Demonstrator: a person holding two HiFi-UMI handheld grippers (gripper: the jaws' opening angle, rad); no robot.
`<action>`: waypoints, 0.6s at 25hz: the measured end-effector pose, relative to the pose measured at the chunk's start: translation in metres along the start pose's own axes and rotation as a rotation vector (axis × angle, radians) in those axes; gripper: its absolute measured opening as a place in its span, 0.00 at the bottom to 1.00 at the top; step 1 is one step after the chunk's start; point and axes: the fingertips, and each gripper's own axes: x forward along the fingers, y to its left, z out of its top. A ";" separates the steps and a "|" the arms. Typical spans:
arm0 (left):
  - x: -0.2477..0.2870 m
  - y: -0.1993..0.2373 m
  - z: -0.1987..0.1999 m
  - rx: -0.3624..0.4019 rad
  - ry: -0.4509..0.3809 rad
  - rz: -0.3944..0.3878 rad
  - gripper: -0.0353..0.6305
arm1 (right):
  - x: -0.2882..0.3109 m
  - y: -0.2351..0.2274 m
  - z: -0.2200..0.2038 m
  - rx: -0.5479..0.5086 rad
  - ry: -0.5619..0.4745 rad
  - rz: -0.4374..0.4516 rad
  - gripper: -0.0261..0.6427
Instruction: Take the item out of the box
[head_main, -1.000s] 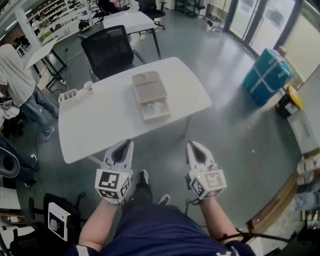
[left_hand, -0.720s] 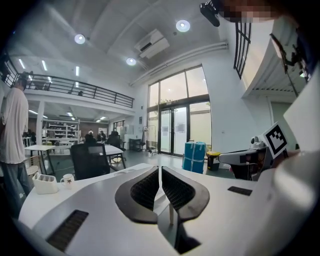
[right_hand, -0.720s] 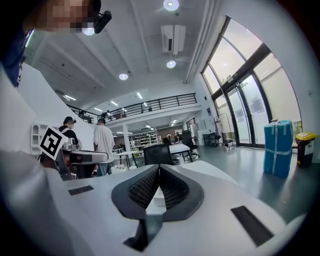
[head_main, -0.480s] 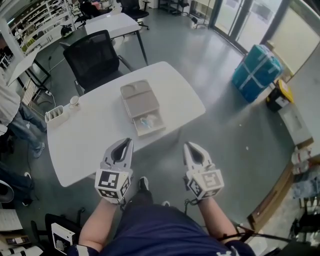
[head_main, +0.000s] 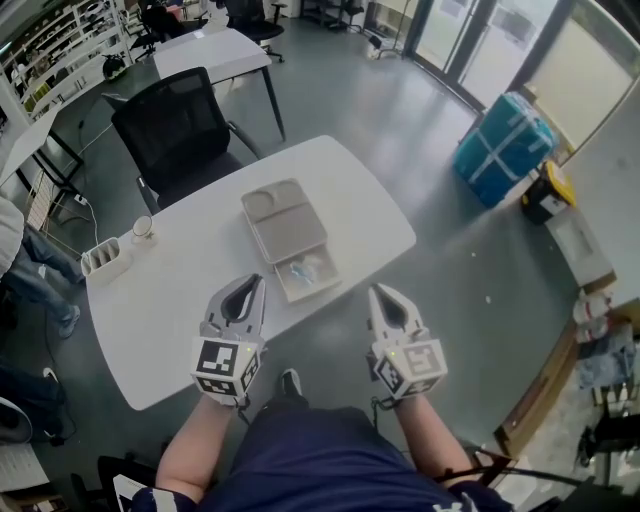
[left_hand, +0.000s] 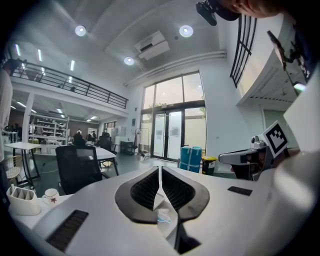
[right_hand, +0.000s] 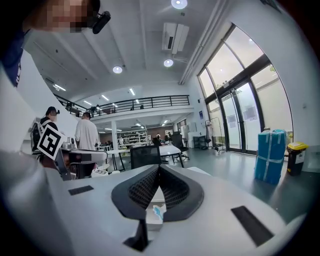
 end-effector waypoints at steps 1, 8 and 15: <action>0.002 0.006 0.000 0.000 -0.002 -0.003 0.12 | 0.005 0.002 0.001 -0.001 0.000 -0.004 0.06; 0.014 0.039 -0.006 -0.018 0.001 -0.011 0.12 | 0.034 0.015 0.001 -0.012 0.016 -0.013 0.06; 0.026 0.049 -0.013 -0.042 0.018 -0.012 0.12 | 0.054 0.012 -0.002 -0.016 0.050 -0.009 0.06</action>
